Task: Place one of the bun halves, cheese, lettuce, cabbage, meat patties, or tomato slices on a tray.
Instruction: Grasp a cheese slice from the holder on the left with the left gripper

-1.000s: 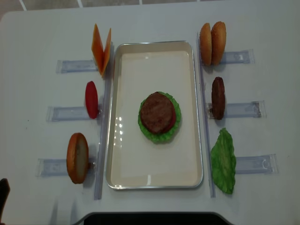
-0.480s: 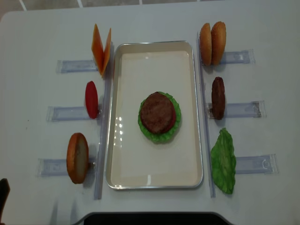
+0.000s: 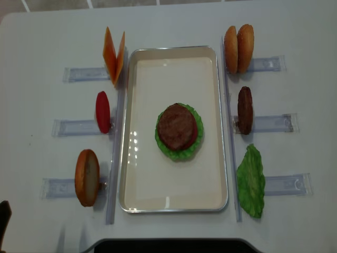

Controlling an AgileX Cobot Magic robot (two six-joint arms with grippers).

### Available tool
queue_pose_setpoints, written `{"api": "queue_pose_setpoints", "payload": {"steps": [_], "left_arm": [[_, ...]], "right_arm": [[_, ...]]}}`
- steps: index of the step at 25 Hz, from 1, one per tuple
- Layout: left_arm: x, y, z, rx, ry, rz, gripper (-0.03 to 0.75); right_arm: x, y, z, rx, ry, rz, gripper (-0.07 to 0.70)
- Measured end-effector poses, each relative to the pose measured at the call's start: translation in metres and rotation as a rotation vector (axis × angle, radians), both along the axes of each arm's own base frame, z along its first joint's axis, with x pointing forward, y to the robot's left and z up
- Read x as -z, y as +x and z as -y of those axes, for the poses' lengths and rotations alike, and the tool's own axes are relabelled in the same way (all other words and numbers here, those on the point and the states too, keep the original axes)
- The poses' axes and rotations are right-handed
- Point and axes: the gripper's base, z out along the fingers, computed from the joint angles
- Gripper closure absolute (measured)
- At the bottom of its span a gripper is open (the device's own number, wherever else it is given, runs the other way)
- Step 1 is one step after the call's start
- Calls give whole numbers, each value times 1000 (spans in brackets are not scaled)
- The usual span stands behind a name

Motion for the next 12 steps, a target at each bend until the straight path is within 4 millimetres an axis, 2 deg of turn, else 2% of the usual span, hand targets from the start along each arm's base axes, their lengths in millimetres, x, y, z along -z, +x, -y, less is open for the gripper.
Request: {"api": "queue_pose_setpoints", "payload": {"steps": [2, 5, 9, 12], "left_arm": [[-2, 2, -1, -13, 1, -24, 317], [-12, 27, -5, -77, -28, -163, 325], [-28, 89, -7, -98, -33, -356, 317], [-40, 149, -9, -100, -28, -467, 303]], "right_arm": [[0, 0, 0, 0, 0, 0, 302], [0, 0, 0, 0, 0, 0, 303], [0, 0, 0, 0, 0, 0, 303], [0, 0, 0, 0, 0, 0, 303]]}}
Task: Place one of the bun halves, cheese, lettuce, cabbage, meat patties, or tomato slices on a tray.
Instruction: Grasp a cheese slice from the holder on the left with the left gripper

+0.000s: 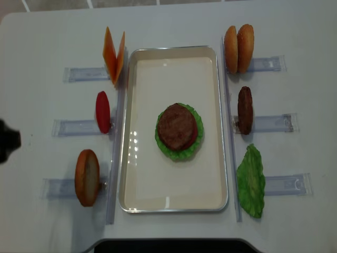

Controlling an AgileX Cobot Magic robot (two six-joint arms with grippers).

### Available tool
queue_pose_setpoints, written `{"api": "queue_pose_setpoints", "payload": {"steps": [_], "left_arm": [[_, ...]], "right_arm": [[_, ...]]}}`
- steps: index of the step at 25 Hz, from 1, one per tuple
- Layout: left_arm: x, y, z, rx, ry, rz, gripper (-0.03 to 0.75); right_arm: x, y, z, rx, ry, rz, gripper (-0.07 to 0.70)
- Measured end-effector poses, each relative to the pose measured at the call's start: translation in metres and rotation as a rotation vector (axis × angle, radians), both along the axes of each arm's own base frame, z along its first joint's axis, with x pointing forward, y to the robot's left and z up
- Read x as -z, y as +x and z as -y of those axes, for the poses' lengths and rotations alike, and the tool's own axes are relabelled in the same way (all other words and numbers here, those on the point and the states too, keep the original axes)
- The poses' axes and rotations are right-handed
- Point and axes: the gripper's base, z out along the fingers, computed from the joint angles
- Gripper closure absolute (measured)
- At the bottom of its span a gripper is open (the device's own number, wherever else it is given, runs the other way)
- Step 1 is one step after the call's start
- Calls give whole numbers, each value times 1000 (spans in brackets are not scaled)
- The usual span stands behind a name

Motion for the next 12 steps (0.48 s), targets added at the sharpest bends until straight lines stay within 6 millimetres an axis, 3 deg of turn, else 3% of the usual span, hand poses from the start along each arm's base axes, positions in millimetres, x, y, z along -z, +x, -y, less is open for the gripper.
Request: {"api": "queue_pose_setpoints", "payload": {"steps": [4, 8, 12], "left_arm": [[-12, 93, -2, 1, -2, -81, 270], [-8, 177, -3, 3, -16, -131, 264], [4, 238, -3, 10, -33, -187, 264]], "right_arm": [[0, 0, 0, 0, 0, 0, 304], [0, 0, 0, 0, 0, 0, 304], [0, 0, 0, 0, 0, 1, 312]]}}
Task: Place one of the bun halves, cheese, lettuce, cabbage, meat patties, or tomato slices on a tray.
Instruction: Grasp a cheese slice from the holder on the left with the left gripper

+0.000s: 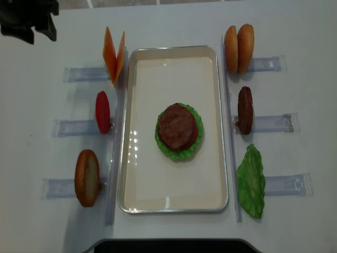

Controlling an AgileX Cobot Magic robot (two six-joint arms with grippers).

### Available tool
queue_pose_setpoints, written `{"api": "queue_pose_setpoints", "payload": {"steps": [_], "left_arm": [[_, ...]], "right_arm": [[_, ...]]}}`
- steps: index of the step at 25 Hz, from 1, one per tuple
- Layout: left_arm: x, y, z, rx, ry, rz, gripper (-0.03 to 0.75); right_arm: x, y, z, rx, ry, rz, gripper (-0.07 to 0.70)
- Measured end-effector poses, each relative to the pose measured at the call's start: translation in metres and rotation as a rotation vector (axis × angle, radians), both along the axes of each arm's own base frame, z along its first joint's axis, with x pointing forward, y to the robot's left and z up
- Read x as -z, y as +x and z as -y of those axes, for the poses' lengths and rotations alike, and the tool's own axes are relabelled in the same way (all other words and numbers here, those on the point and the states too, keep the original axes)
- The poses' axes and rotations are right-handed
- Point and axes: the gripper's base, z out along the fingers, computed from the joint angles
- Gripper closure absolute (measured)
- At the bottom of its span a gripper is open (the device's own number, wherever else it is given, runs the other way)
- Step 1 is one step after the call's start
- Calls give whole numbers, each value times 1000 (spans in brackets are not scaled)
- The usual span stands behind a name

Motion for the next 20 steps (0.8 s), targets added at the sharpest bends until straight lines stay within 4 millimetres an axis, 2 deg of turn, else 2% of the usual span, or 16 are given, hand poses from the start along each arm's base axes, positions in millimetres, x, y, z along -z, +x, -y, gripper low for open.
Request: {"api": "queue_pose_setpoints", "payload": {"steps": [3, 7, 9, 12, 15, 18, 20], "left_arm": [[2, 25, 4, 9, -1, -17, 264], [2, 37, 26, 35, -9, -21, 264], [5, 37, 48, 54, -9, -31, 264], [7, 33, 91, 73, -33, -28, 264], [7, 27, 121, 67, -71, -14, 264], [6, 24, 138, 55, -91, 2, 264], [6, 24, 141, 32, -90, 19, 264]], "right_arm": [[0, 0, 0, 0, 0, 0, 313], [0, 0, 0, 0, 0, 0, 313], [0, 0, 0, 0, 0, 0, 313], [0, 0, 0, 0, 0, 0, 313], [0, 0, 0, 0, 0, 0, 313], [0, 0, 0, 0, 0, 0, 313], [0, 0, 0, 0, 0, 0, 313]]}}
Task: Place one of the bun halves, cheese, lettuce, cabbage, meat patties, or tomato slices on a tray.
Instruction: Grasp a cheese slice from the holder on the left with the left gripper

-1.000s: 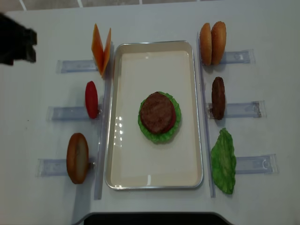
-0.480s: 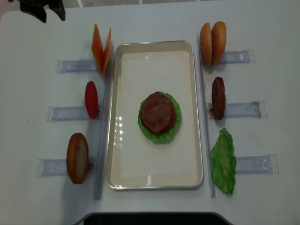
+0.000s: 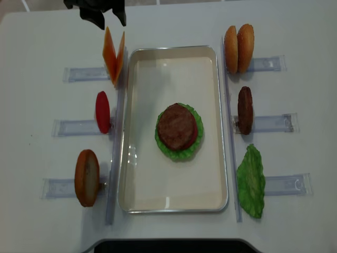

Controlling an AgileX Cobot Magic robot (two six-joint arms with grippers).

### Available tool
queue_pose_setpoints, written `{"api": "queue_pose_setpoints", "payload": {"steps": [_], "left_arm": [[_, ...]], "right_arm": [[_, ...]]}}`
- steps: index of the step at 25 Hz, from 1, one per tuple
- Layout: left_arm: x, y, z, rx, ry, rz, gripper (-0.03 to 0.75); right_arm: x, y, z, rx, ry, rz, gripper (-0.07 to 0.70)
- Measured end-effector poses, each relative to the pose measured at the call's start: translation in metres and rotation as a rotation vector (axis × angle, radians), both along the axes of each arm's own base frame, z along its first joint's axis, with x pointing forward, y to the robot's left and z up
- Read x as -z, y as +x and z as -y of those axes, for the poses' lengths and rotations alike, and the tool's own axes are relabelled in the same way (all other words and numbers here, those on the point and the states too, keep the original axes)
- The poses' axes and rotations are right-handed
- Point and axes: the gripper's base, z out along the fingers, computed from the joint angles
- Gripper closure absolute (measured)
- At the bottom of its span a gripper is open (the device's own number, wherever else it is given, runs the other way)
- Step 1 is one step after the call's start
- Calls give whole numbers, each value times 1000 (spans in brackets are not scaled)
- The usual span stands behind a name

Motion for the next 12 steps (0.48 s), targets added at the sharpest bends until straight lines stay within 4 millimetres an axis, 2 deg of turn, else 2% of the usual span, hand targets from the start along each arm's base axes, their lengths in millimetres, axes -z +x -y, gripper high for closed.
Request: {"api": "queue_pose_setpoints", "payload": {"steps": [6, 12], "left_arm": [[8, 6, 0, -32, 9, 13, 264], [47, 24, 7, -27, 17, -20, 264]], "right_arm": [[0, 0, 0, 0, 0, 0, 313], [0, 0, 0, 0, 0, 0, 315]]}}
